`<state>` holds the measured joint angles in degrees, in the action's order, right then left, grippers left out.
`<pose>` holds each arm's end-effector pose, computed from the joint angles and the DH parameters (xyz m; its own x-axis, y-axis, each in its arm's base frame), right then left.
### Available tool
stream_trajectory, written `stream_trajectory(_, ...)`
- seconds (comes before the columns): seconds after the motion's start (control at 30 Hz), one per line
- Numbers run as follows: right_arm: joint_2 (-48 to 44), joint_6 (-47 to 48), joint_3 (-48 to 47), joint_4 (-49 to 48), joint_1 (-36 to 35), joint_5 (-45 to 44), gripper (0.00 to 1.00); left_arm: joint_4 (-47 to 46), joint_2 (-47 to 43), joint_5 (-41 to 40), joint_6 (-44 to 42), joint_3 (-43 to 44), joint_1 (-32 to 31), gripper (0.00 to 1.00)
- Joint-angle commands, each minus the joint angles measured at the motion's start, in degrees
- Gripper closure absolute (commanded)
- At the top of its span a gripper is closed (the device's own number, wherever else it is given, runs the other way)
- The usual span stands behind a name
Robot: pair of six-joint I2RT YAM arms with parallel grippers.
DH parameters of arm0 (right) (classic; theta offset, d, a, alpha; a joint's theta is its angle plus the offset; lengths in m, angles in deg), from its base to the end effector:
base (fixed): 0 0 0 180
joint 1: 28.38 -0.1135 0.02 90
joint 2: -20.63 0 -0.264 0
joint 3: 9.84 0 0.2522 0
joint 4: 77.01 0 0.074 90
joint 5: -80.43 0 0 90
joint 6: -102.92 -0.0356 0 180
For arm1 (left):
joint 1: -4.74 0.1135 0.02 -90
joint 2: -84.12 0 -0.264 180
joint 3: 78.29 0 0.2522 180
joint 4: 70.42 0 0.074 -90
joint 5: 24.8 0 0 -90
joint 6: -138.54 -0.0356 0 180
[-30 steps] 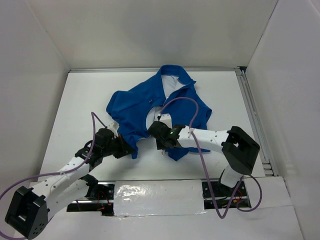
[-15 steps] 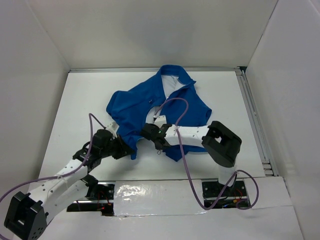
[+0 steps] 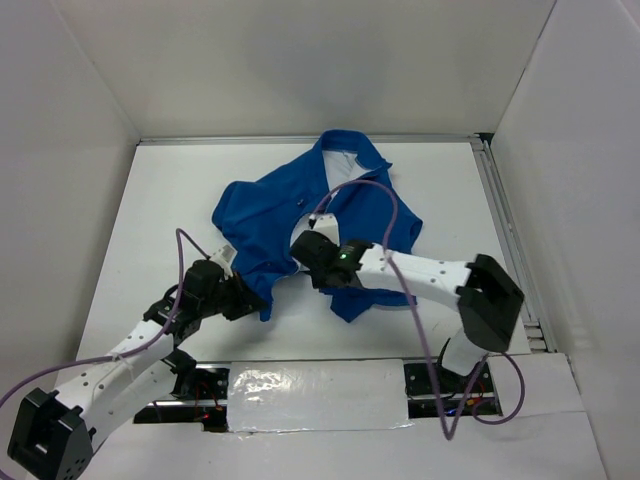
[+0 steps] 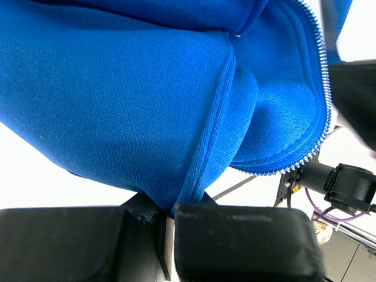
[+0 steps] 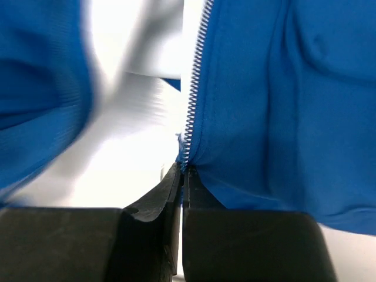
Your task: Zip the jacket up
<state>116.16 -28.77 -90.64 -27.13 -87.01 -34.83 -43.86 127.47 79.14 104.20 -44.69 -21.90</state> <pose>0.1873 0.2780 0.2162 -0.8014 -0.1590 -0.5766 -0.1927 0.9813 -0.0027 0.1428 -0.0812 0.1877 -0.8012 -0.4947 -0.3368 -0.0937 0.6595 -0.7458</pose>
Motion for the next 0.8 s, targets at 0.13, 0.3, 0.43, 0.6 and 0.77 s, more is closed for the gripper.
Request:
stream_trajectory(0.13, -6.41, 10.57, 0.42, -2.62, -1.04, 13.47, 1.0, -0.41, -0.73, -0.66, -0.55, 1.17, 0.53, 1.0)
stream_trajectory(0.3, 2.45, 12.77, 0.08, -7.71, -2.36, 21.37, 1.0, 1.61, -0.64, -2.07, -0.29, 1.87, 0.53, 1.0)
stream_trajectory(0.43, 4.58, 13.13, 0.6, -13.69, -2.63, 24.9, 0.97, 1.71, -0.46, -2.07, 0.06, 1.61, 0.62, 1.0)
stream_trajectory(0.6, 4.14, 13.13, 2.0, -17.14, -2.72, 29.82, 0.61, 1.27, 0.33, -1.28, 0.15, 1.35, 0.62, 1.0)
stream_trajectory(0.77, -0.16, 10.5, 5.25, -15.12, -2.63, 26.76, 0.51, 1.79, 0.42, -1.54, 0.24, 1.35, 0.62, 1.0)
